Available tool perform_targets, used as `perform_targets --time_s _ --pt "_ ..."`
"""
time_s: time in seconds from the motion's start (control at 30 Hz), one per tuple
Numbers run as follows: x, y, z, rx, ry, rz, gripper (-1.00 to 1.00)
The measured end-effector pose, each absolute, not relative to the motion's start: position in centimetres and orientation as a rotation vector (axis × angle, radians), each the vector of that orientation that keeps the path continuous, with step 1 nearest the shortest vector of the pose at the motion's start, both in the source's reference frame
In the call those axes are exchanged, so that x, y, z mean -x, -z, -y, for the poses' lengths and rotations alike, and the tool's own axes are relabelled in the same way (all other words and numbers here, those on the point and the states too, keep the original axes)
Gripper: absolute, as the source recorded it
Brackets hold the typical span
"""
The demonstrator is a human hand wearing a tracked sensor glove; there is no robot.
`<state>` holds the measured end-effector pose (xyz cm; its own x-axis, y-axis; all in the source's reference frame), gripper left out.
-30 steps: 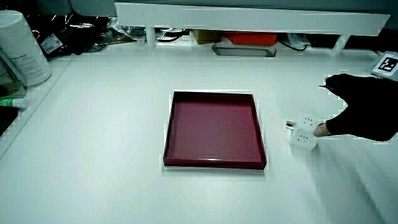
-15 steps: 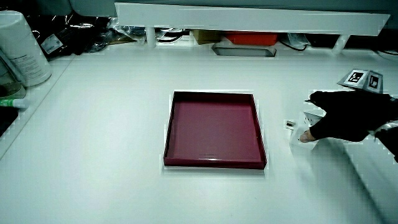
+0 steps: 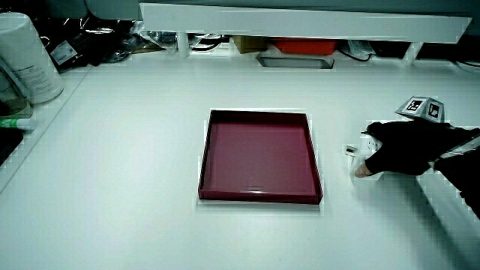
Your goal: Pick socket
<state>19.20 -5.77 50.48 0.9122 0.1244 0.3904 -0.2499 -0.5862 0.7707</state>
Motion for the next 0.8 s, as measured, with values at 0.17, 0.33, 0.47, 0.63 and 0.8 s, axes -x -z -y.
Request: perform_targets --time_s 0.17,0.33,0.47,0.63,0.8 --pt "-19.3 -50.1 5.6 -2.199 -0.558 0.098 0.44" --pt "-19.4 -50.1 5.6 -2.267 -0.562 0.102 0.75" --pt "-19.2 -49.6 5.5 -2.283 -0.559 0.124 1.0" --pt "-18.9 -48.3 5.7 -2.295 -0.605 0.158 1.0" --pt "-18.0 -45.8 5.8 -2.33 -0.655 0.231 1.0"
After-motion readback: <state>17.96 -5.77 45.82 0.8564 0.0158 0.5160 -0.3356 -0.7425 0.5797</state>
